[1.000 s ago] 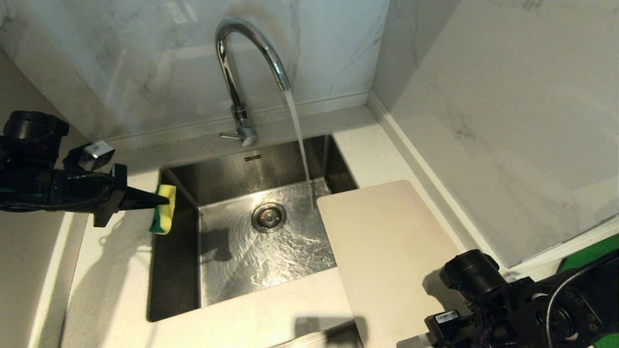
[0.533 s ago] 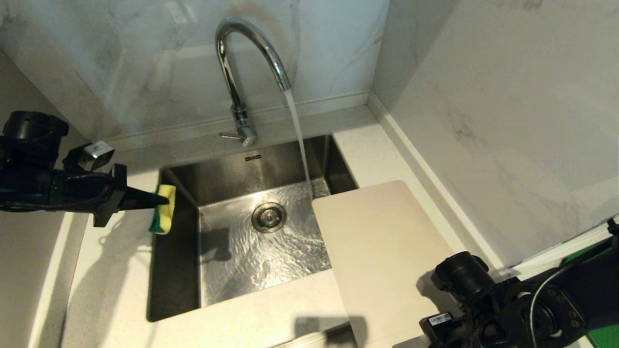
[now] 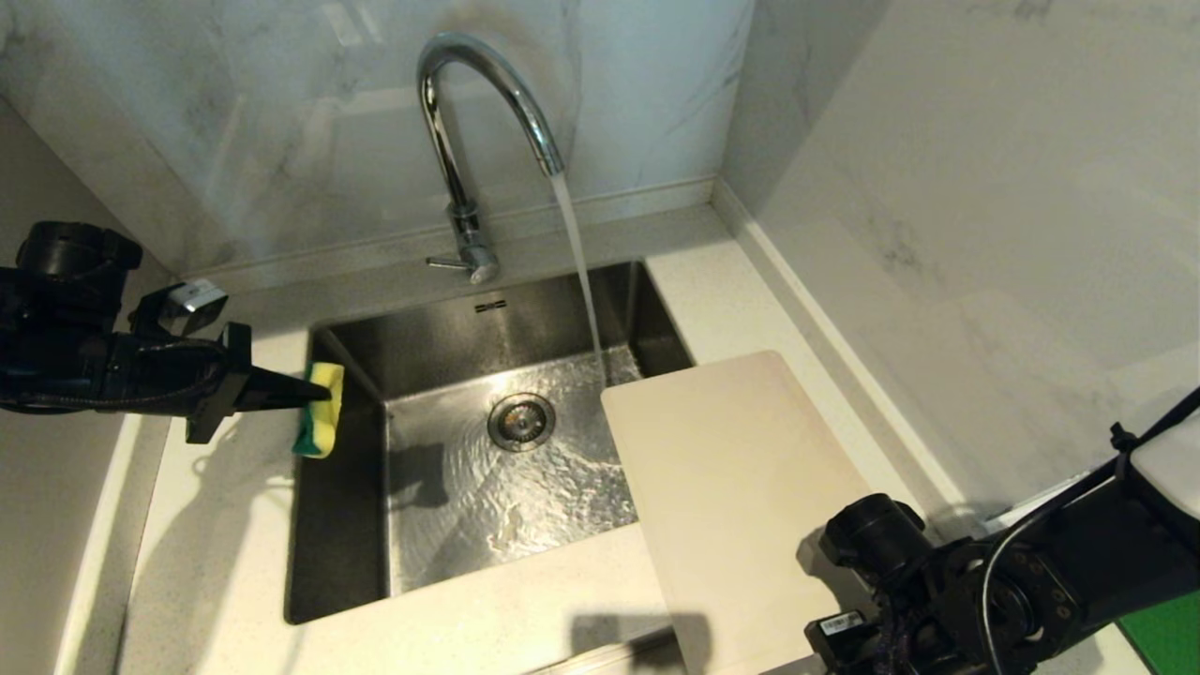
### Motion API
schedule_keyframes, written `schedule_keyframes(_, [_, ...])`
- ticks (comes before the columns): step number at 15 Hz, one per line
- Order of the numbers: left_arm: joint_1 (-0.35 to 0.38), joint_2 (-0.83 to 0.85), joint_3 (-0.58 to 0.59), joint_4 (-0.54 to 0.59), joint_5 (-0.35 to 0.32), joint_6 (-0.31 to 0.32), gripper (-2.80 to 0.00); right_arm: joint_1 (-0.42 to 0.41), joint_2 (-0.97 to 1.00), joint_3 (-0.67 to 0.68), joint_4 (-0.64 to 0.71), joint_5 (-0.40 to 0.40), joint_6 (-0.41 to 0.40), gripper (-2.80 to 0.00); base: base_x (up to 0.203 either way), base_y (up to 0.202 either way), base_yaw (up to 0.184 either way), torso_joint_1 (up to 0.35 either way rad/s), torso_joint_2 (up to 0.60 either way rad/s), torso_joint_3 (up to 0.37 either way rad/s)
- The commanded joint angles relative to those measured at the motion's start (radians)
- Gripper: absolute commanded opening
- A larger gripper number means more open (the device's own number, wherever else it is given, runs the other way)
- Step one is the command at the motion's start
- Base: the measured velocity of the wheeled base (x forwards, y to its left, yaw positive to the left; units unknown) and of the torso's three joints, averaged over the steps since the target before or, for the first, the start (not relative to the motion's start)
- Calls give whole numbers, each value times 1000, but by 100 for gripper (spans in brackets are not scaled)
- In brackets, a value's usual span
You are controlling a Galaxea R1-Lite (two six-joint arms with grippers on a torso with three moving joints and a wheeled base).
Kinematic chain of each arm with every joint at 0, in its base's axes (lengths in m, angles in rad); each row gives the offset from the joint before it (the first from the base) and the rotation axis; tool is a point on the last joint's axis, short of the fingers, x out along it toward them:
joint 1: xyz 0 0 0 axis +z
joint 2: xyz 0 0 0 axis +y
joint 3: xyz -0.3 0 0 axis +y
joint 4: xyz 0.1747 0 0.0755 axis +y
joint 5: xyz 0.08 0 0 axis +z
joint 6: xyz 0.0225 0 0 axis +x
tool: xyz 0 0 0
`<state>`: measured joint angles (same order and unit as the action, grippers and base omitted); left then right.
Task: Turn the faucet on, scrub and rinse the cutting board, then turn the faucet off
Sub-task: Put down the cutting board
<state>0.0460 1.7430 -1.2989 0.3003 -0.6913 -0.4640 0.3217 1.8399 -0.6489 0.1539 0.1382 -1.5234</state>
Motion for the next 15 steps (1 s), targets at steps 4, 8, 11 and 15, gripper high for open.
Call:
schedule_keyframes(4, [-1,9,1,2,-1,-3,-280,0,50,-11,1,18,4,-280,0,0,0,0,0,0])
schedule_keyframes(8, [-1,16,0,1,-1,-2,-280,0,77,-24,-9,20,5,-280,0,0,0,0,0,0])
schedule_keyframes(11, [0,16,0,0,-1,-2,-280,28,110,-59,-10,21,6,-280,0,0,0,0,0,0])
schedule_keyframes(15, [0,16,1,-12,4,-2,-280,30,119,-60,-10,21,34,-280,0,0,0,0,0,0])
